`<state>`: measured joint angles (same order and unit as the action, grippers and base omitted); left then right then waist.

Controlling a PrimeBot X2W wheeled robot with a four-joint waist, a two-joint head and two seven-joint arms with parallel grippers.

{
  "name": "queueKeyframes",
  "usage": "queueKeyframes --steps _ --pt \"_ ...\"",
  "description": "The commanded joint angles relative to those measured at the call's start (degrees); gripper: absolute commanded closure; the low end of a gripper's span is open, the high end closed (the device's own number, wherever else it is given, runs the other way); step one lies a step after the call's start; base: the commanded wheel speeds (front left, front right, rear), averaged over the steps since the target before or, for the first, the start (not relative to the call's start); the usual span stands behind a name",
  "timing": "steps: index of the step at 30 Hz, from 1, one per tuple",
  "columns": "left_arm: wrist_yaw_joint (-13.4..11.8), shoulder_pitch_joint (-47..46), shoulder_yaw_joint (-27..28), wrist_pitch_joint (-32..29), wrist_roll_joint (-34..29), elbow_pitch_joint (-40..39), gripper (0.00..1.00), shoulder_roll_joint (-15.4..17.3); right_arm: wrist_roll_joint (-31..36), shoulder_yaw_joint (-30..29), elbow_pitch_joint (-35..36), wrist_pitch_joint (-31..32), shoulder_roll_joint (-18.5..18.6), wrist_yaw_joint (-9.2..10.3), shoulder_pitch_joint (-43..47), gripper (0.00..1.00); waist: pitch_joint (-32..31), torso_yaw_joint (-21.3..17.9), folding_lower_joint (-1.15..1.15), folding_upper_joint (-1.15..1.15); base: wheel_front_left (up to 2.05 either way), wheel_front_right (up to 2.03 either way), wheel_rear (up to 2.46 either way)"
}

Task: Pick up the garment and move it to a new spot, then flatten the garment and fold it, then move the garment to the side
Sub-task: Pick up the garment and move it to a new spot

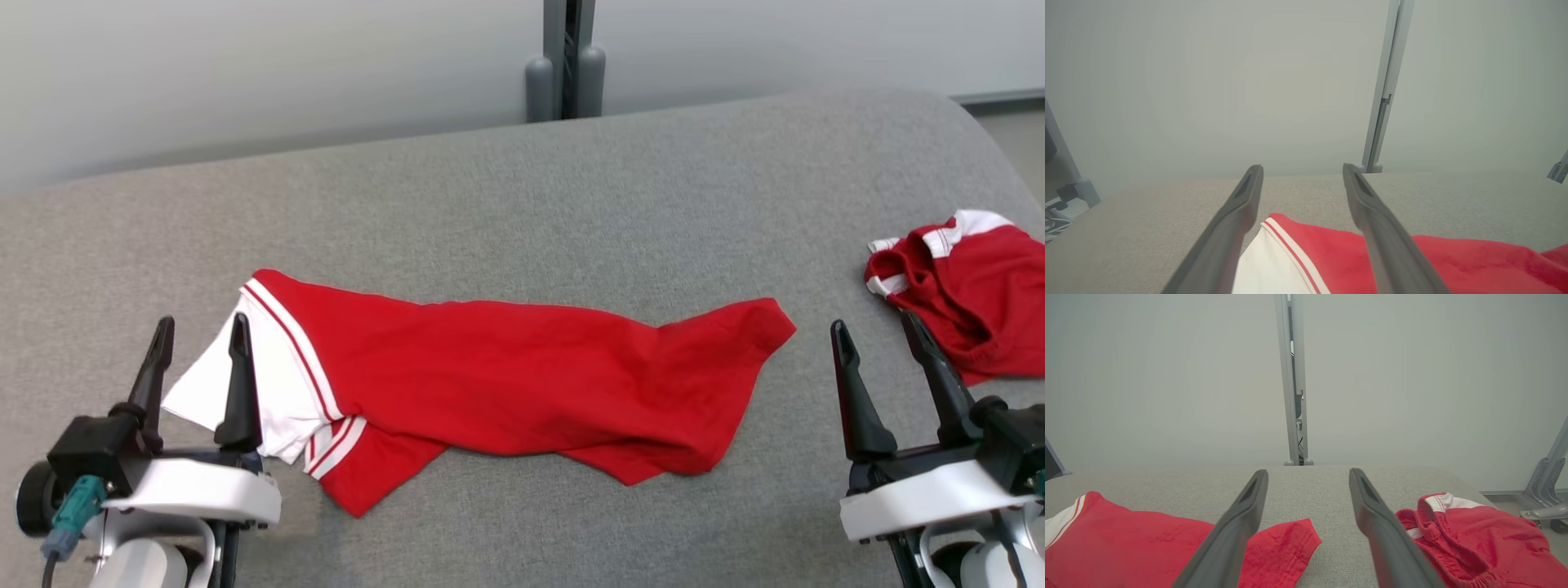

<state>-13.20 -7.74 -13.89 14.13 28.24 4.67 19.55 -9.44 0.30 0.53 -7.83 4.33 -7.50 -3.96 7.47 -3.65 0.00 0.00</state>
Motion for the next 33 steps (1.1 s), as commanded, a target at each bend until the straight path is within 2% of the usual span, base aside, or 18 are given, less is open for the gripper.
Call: queueKeyframes --steps 1,7,15,33 --pt "-0.5 1.3 0.0 -0.3 -0.4 -0.9 0.00 0.6 0.5 0.0 -0.1 0.3 0.5 0.02 0.9 0.00 -1.5 0.8 0.00 0.00 0.00 0.00 0.00" --pt "-2.0 5.6 -1.4 -2.0 -0.9 -5.0 0.00 0.8 0.0 0.3 0.5 1.3 0.5 0.02 3.6 0.00 -4.4 1.1 0.00 0.00 0.00 0.00 0.00" --pt "-2.5 9.5 -2.6 -4.1 -0.7 -7.4 0.00 1.5 0.2 0.1 2.9 3.1 -0.1 0.02 7.8 0.00 -7.3 1.4 0.00 0.00 0.00 0.00 0.00" --pt "-3.4 10.8 -2.4 -4.9 0.4 -9.0 0.00 2.3 0.4 -0.9 6.6 4.9 -1.1 0.02 11.1 0.00 -7.7 2.5 0.00 0.00 0.00 0.00 0.00"
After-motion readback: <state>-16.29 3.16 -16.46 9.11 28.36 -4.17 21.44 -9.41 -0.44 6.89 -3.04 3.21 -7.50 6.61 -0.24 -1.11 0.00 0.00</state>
